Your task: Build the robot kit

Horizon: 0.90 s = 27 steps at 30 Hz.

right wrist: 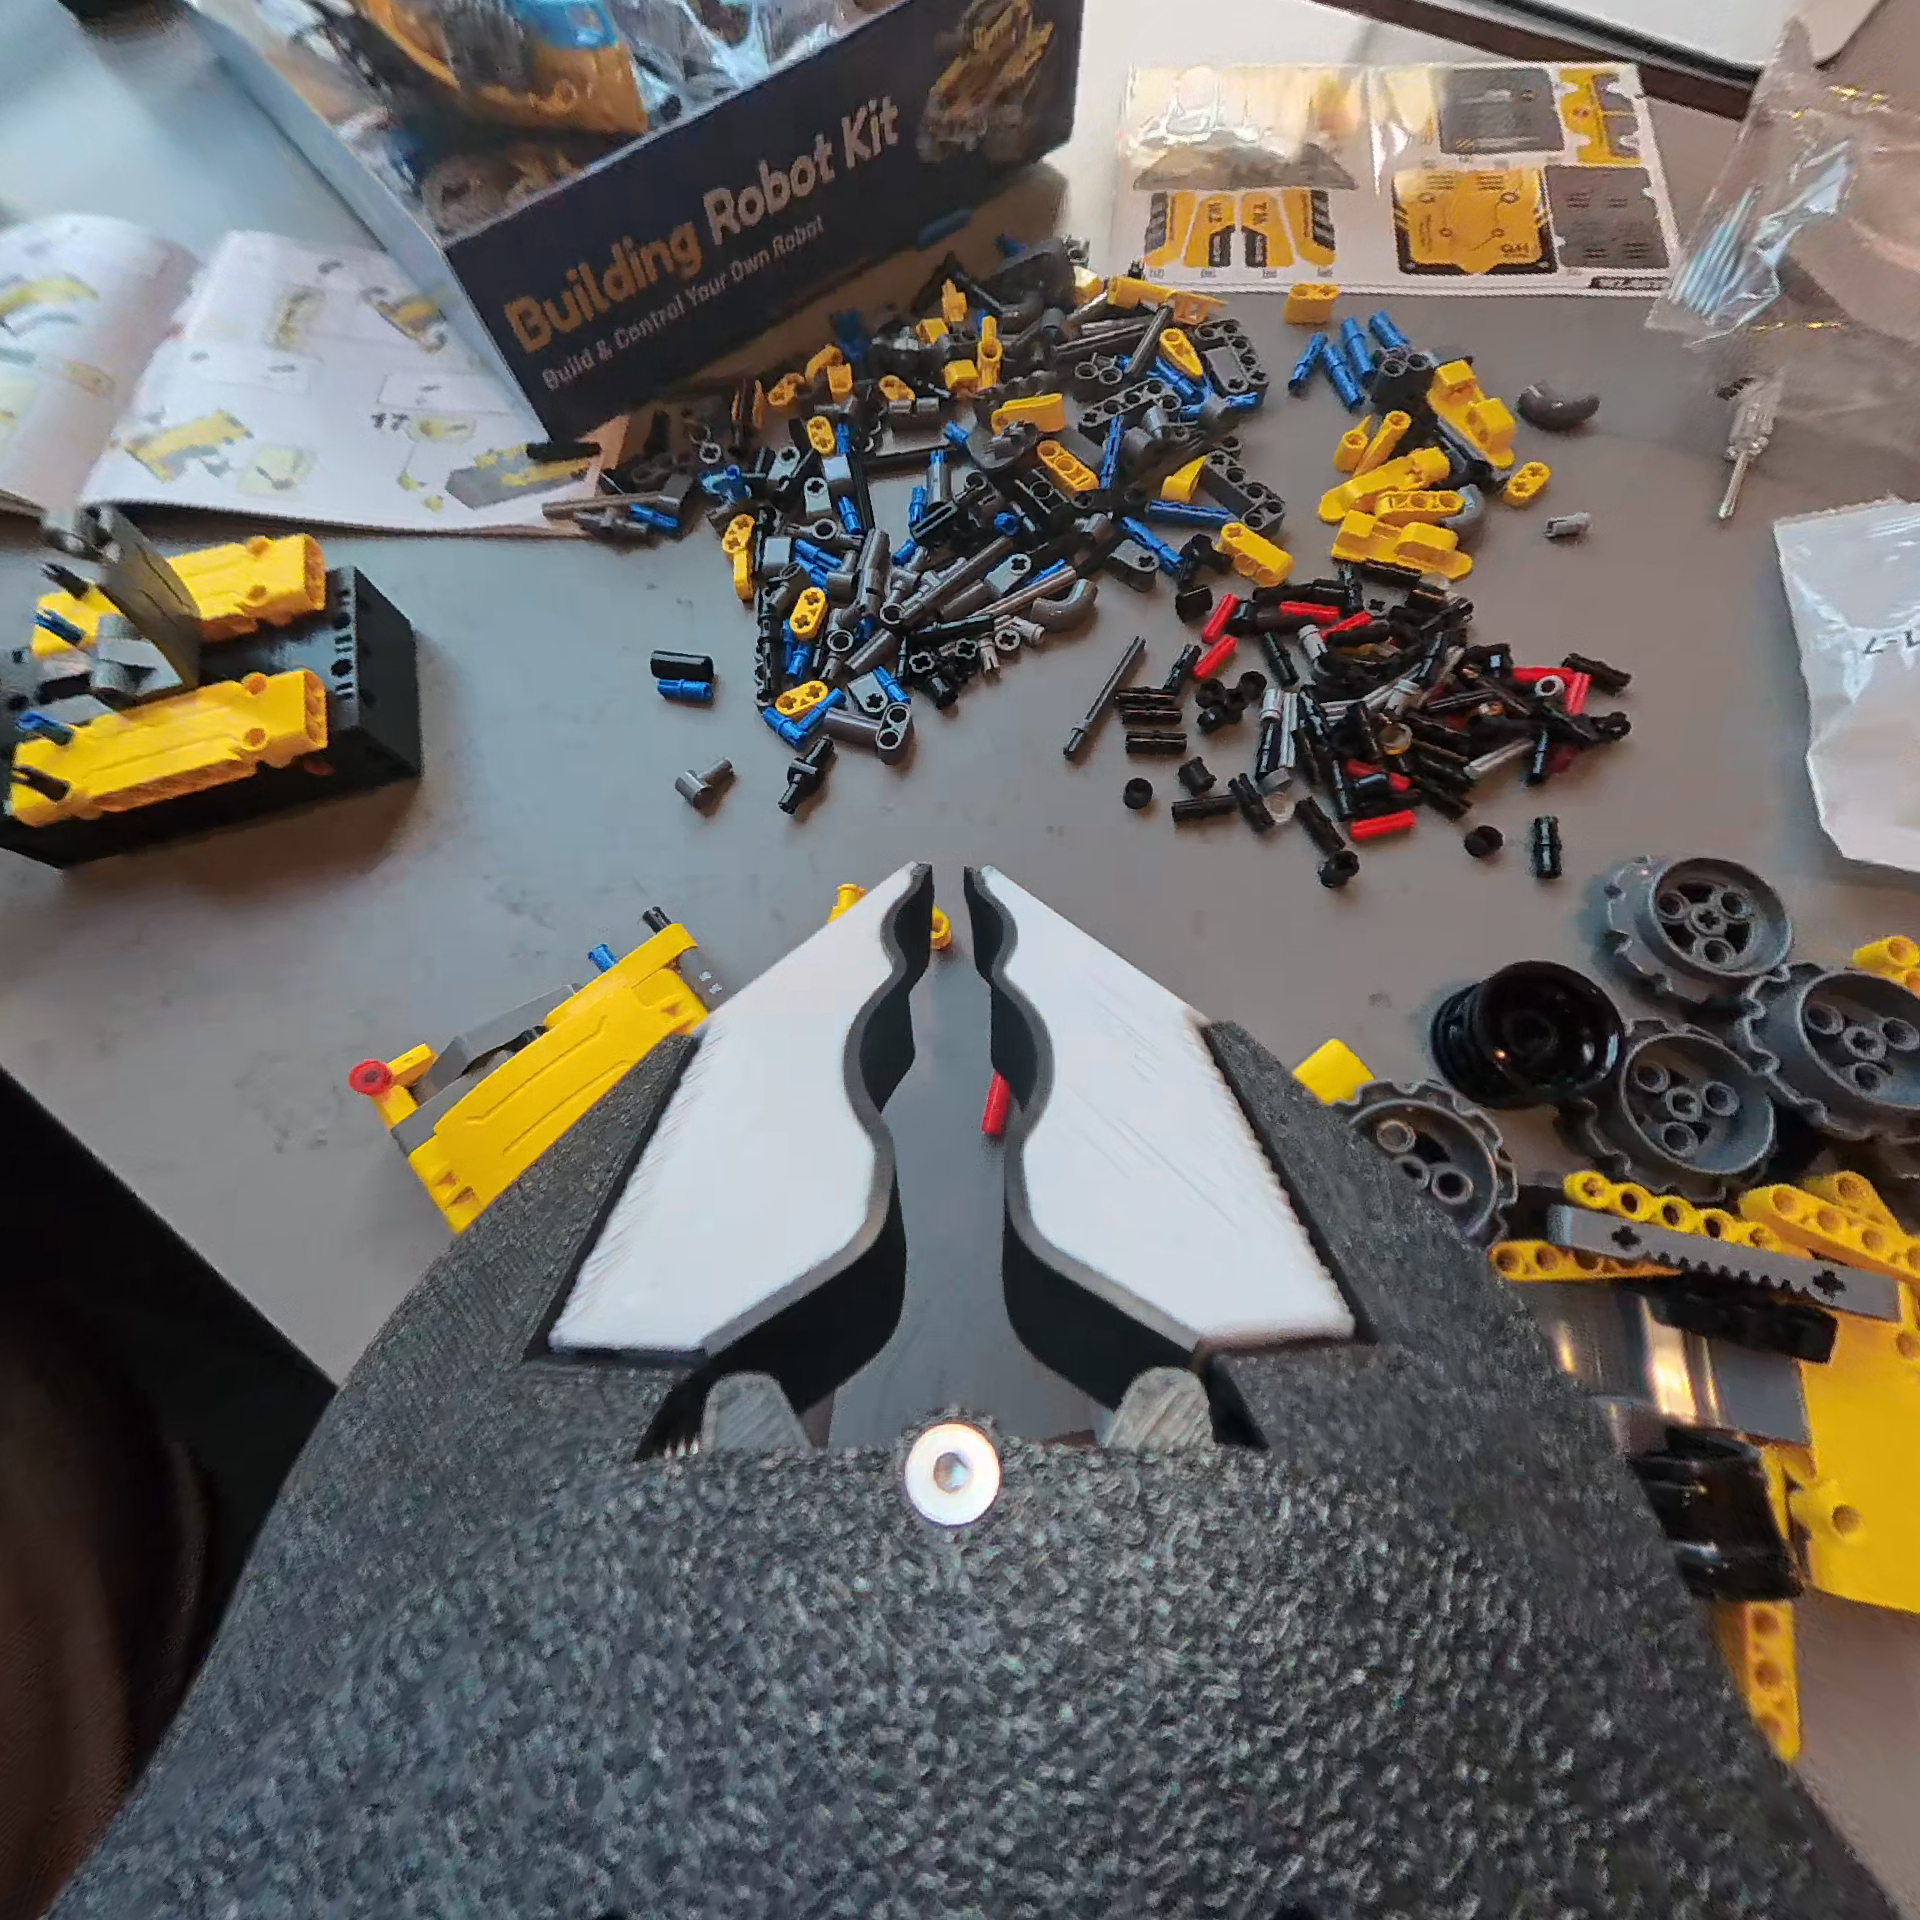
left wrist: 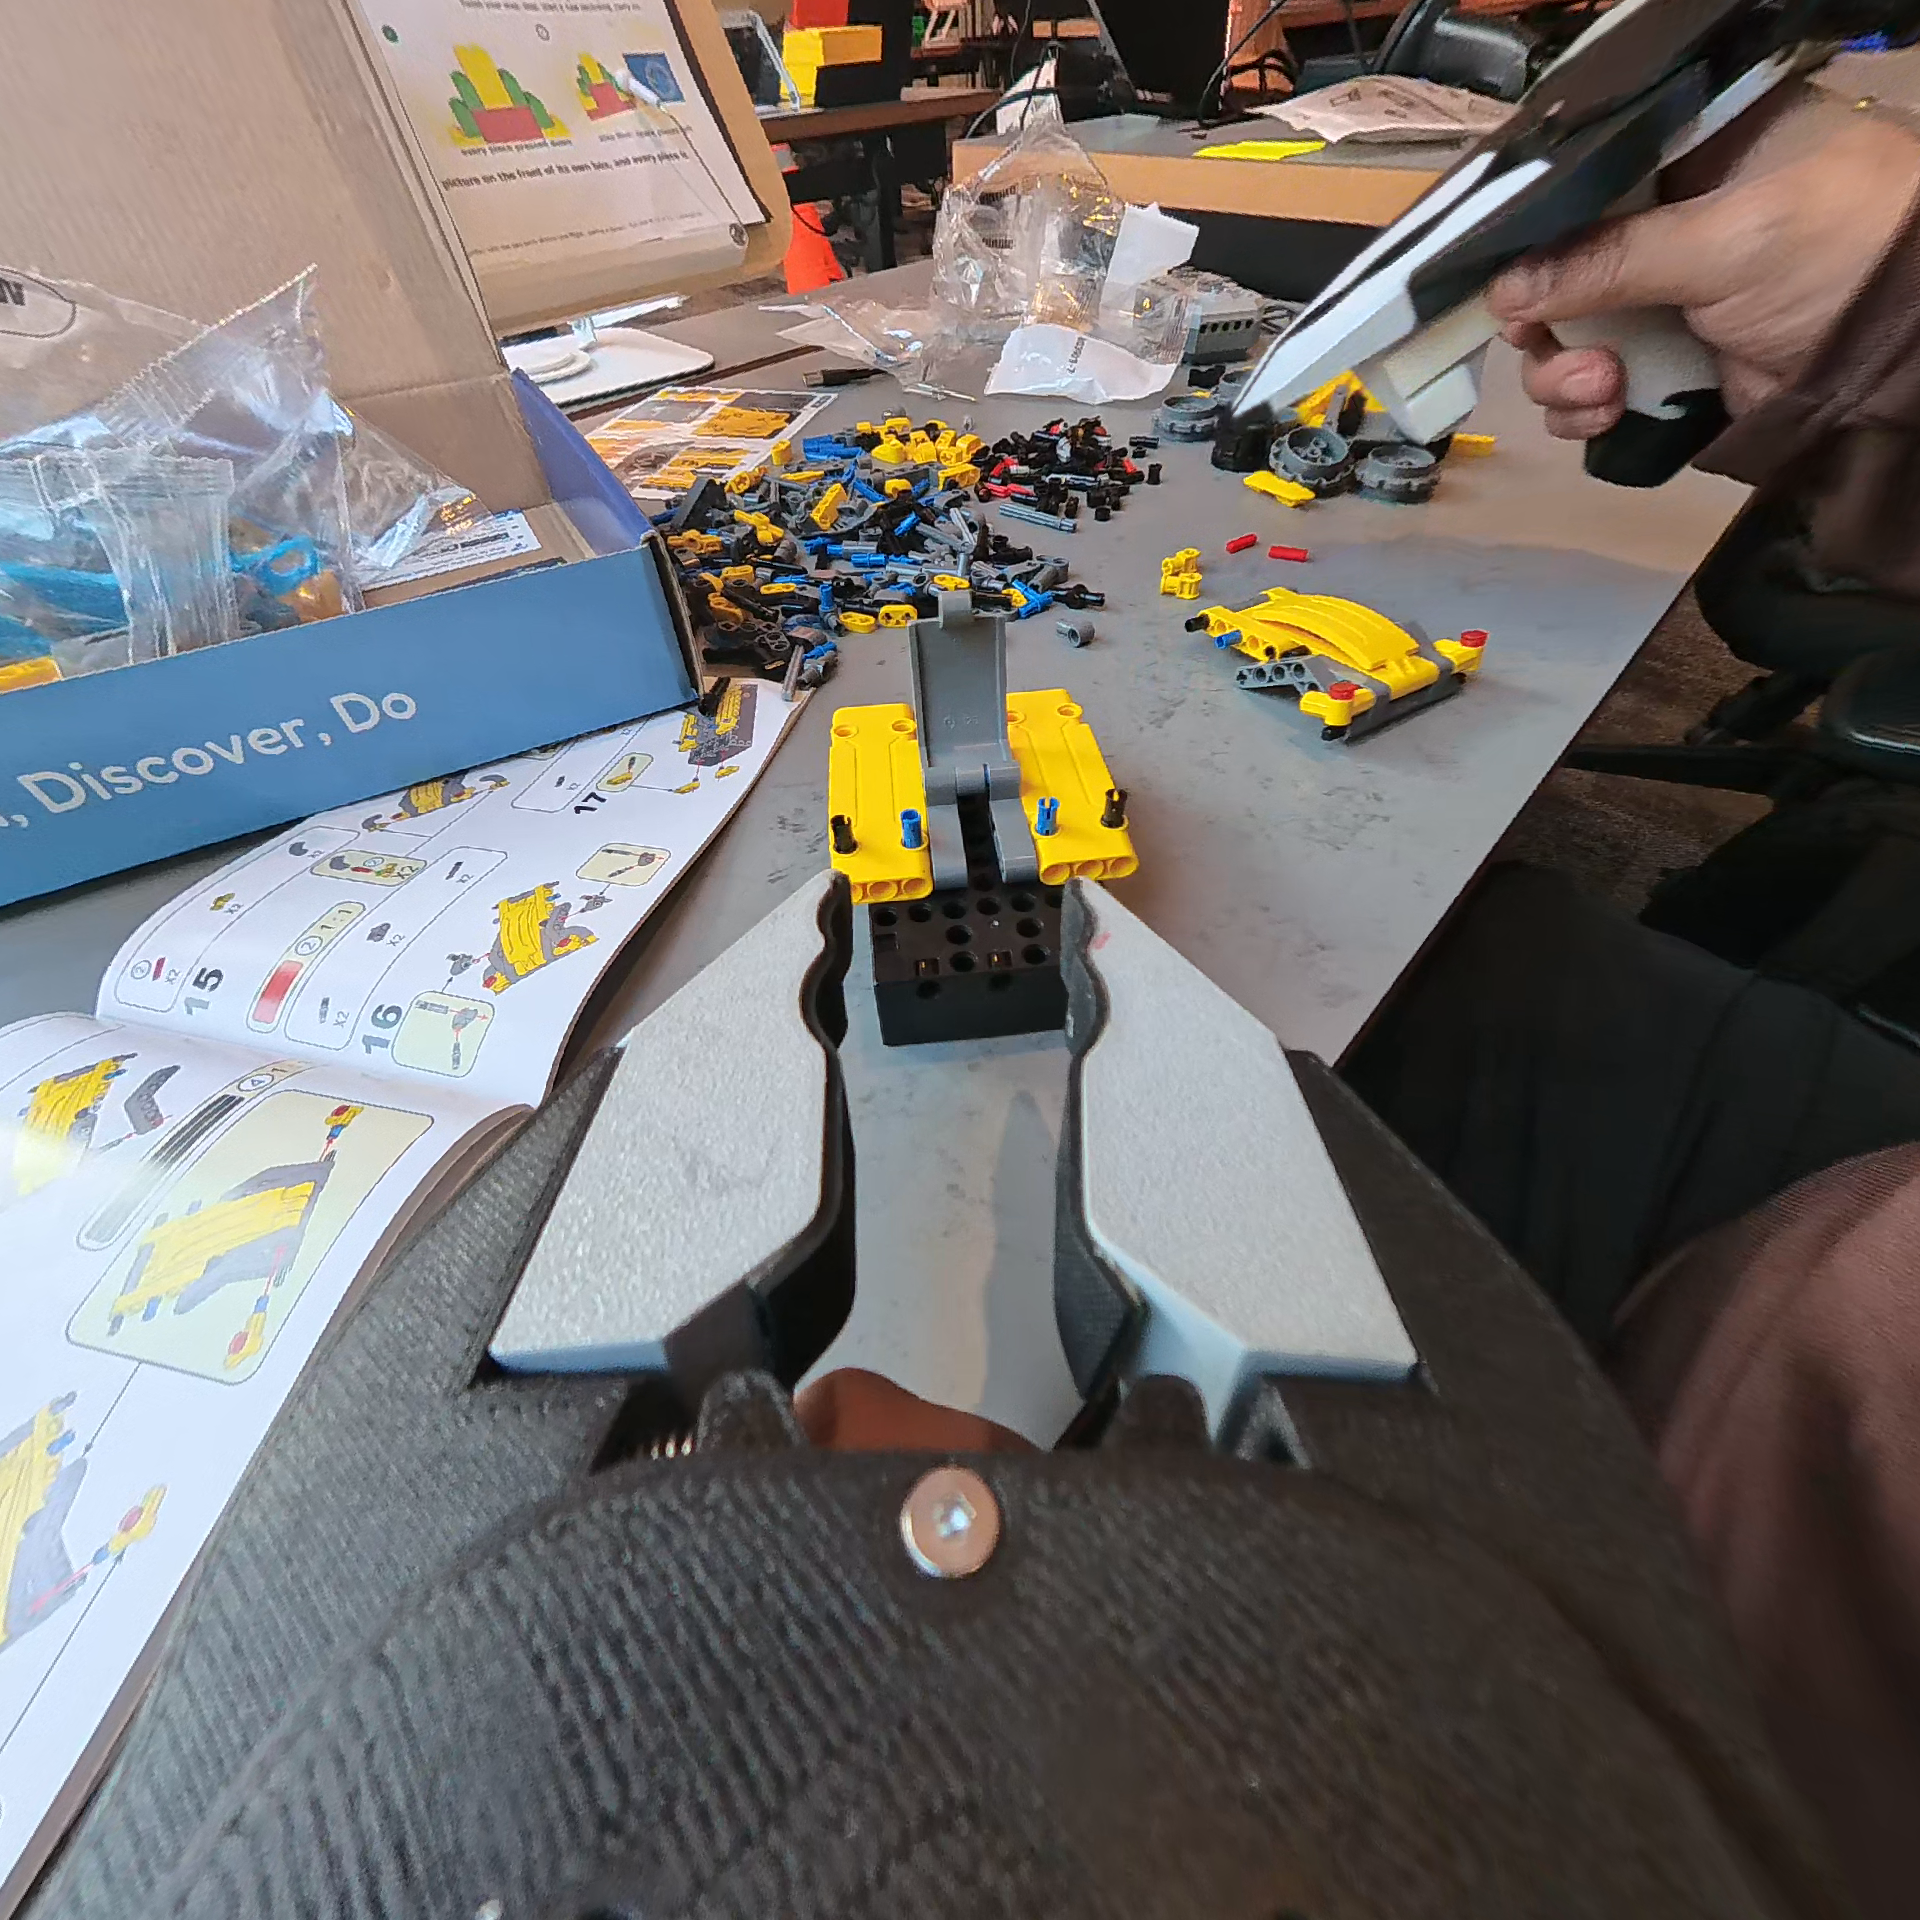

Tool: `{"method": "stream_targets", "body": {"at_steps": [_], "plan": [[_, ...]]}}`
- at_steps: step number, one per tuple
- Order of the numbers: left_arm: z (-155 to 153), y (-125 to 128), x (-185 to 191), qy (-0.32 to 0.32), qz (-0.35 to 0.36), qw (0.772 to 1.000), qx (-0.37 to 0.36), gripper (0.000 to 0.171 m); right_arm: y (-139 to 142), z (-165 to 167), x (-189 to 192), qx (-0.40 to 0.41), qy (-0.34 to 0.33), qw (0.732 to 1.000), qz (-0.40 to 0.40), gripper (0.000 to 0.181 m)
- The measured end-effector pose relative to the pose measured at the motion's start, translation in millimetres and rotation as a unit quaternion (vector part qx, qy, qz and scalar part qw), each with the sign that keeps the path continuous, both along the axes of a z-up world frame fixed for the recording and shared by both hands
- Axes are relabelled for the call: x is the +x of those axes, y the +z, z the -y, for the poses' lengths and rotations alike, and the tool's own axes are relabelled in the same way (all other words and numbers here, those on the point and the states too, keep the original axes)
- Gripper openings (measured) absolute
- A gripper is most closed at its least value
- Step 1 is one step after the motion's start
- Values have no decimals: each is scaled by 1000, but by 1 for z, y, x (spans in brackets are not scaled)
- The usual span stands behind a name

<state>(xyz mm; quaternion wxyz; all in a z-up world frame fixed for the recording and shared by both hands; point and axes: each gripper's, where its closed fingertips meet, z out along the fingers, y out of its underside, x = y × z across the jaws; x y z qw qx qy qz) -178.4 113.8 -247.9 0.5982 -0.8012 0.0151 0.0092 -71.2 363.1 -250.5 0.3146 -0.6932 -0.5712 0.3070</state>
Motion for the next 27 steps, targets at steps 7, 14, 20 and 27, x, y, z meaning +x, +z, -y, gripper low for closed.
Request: {"method": "stream_targets", "body": {"at_steps": [7,14,20,27], "plan": [[-1,-1,-1,5,3,1000,-6,38,15,-9,19,-1,-10,999,-46,1],[-2,-3,-3,10,6,1000,-13,38,20,-11,19,11,1,999,-49,0],[-3,-4,-2,8,6,1000,-15,39,6,-8,-16,88,135,985,56,0],[-3,-3,-2,5,6,1000,-13,39,-15,-31,-81,205,317,906,190,3]]}}
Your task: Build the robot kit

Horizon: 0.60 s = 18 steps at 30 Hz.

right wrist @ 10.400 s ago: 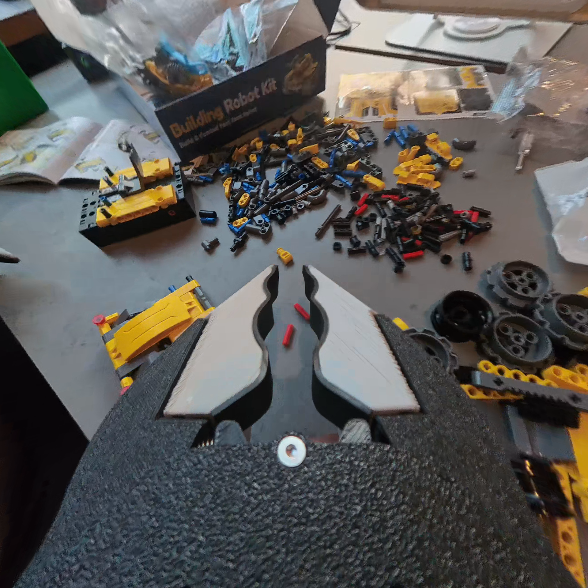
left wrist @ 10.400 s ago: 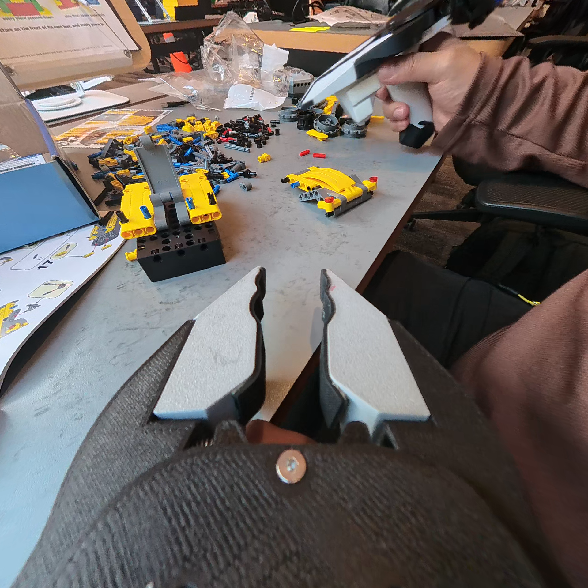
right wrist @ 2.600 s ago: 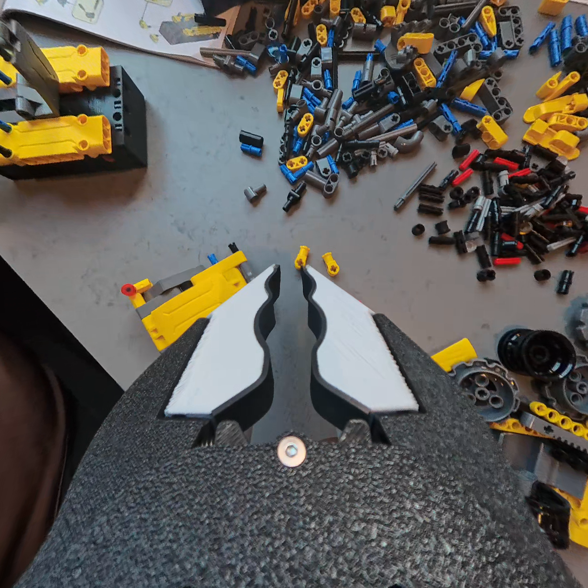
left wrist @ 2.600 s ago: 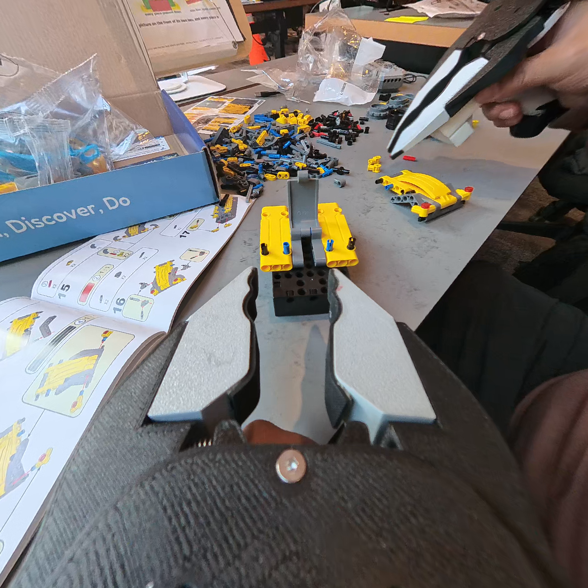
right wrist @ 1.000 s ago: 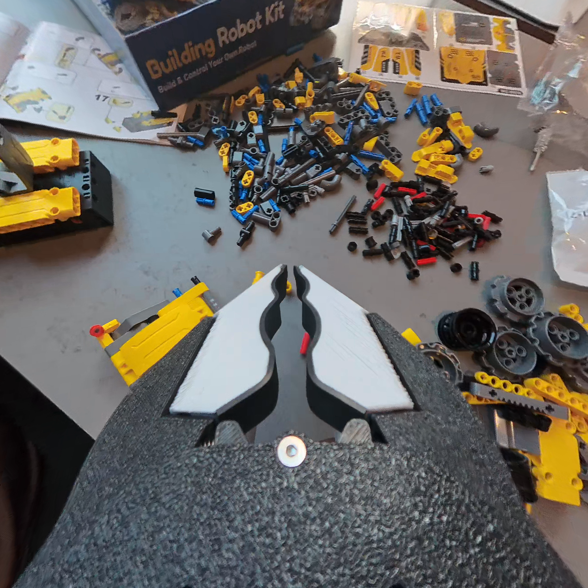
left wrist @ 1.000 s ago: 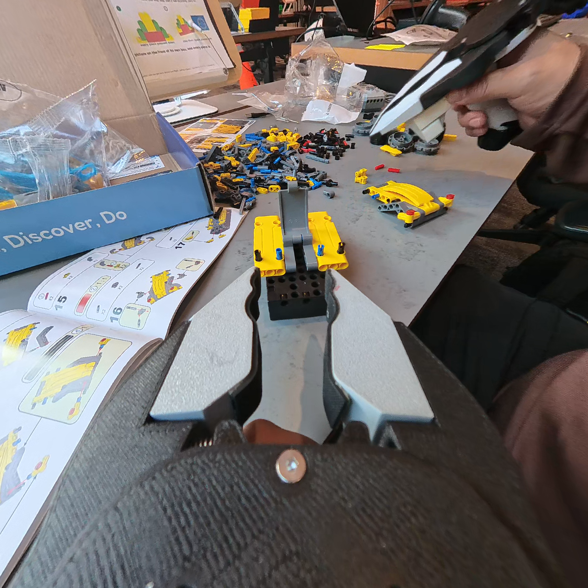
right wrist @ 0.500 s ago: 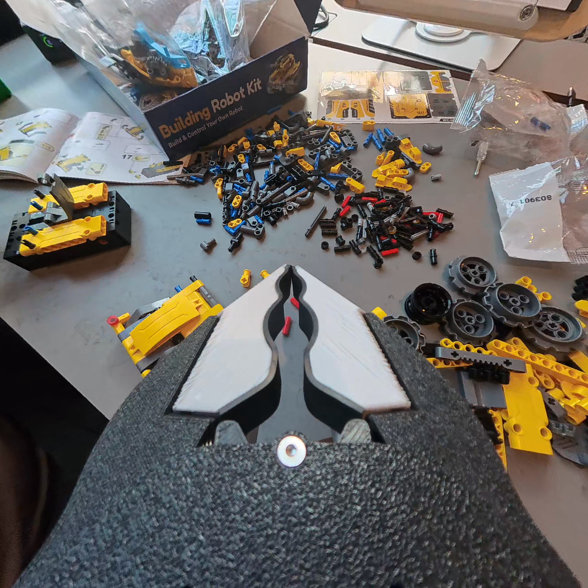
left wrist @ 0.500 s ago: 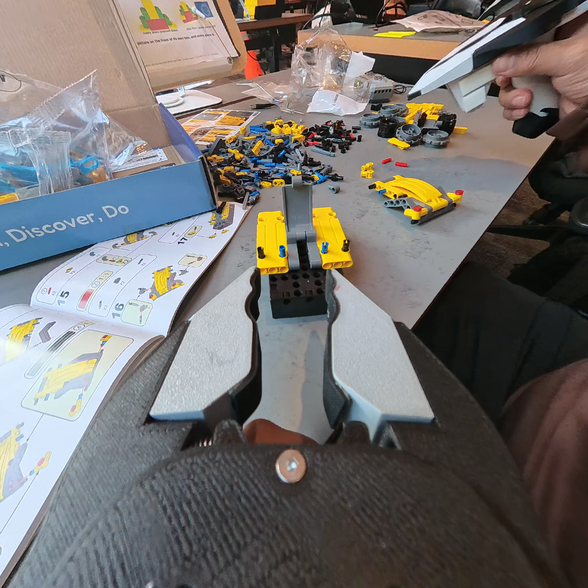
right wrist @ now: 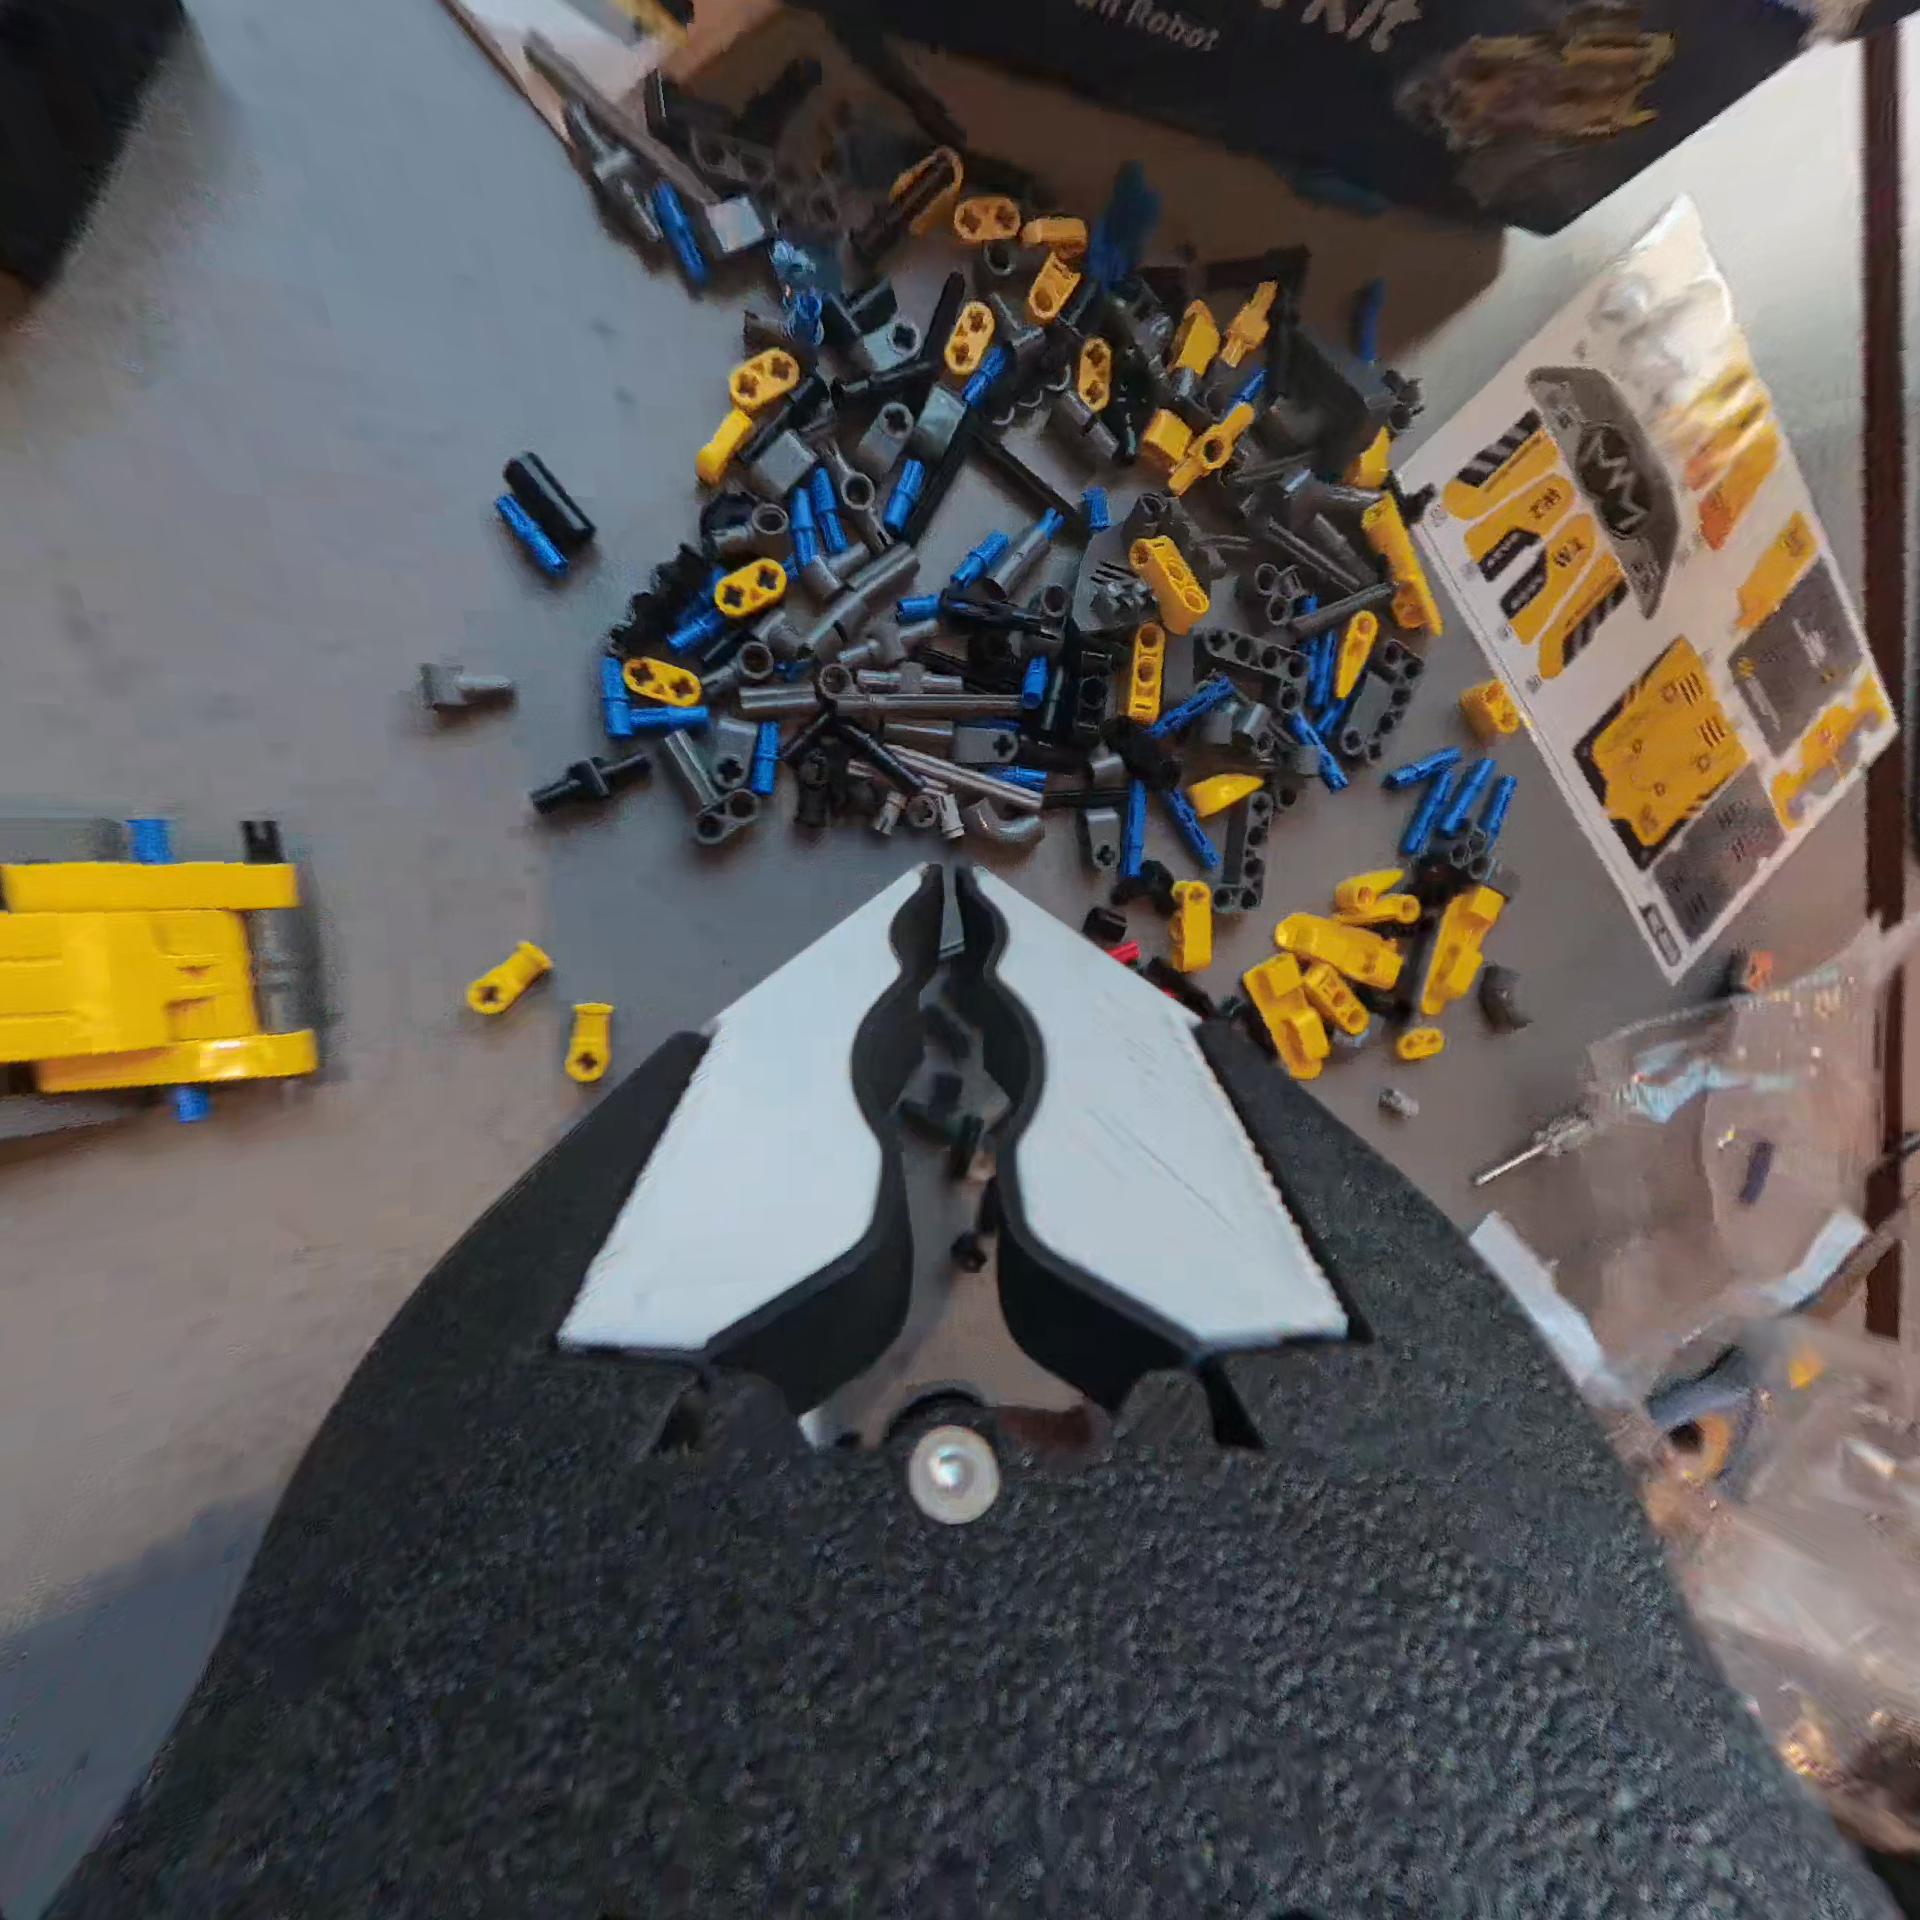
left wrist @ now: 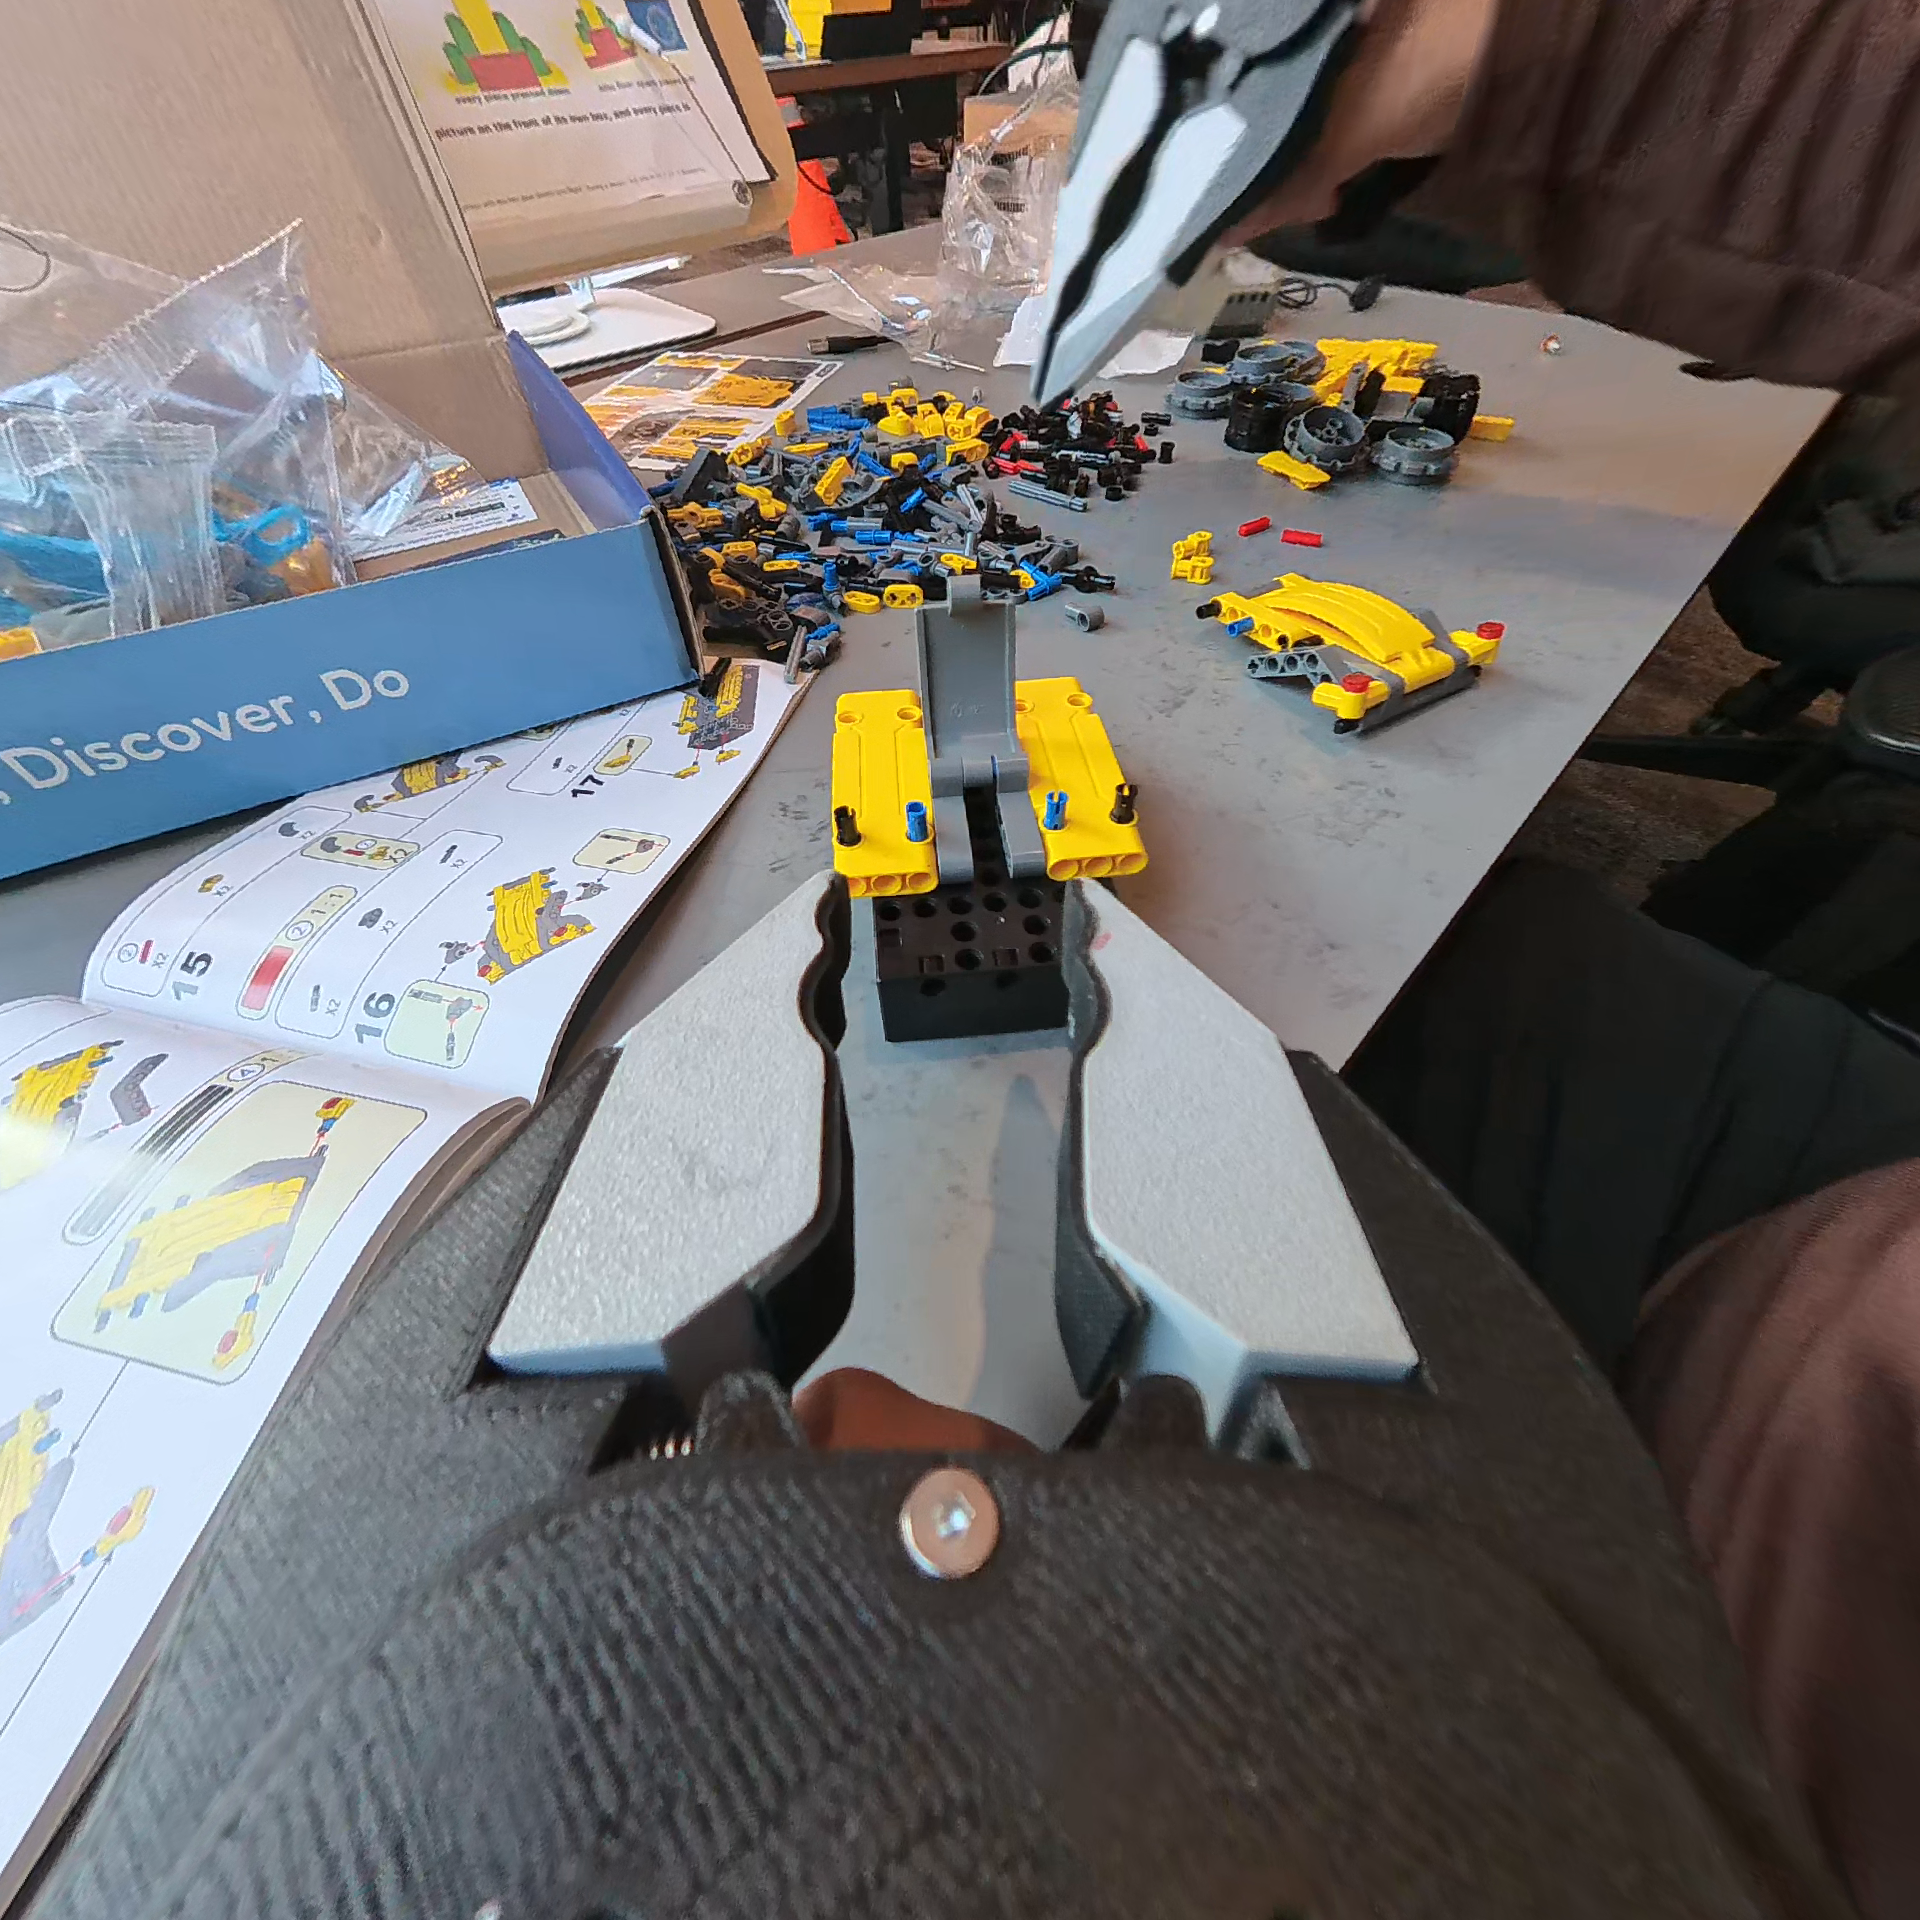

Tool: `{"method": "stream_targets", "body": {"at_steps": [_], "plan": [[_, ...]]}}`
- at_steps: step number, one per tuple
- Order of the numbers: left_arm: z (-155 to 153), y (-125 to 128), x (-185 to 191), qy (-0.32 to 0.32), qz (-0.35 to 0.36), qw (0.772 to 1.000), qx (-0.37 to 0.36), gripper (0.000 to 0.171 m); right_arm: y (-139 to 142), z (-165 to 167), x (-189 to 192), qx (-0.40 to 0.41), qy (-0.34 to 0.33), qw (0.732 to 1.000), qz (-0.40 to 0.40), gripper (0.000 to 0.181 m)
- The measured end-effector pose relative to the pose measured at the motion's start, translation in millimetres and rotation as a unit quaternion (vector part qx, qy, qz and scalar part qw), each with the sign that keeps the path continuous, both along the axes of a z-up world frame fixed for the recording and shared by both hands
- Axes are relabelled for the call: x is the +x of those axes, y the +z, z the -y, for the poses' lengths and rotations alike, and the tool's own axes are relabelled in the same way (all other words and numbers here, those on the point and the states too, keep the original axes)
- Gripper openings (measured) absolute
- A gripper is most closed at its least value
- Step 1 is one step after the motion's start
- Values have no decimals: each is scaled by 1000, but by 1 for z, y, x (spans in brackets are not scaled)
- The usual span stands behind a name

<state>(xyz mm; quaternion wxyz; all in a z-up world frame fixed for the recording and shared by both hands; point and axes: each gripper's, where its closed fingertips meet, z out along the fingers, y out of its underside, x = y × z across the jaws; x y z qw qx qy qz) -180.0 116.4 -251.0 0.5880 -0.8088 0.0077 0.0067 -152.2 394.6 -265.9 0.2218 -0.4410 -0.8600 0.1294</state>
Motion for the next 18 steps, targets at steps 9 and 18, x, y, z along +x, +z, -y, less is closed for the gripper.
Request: {"method": "stream_targets", "body": {"at_steps": [9,18], "plan": [[1,3,1,-7,12,1000,9,39,-33,-9,-23,76,111,986,102,15],[1,4,0,-10,25,1000,10,39,-35,-7,-13,56,104,984,137,8]]}}
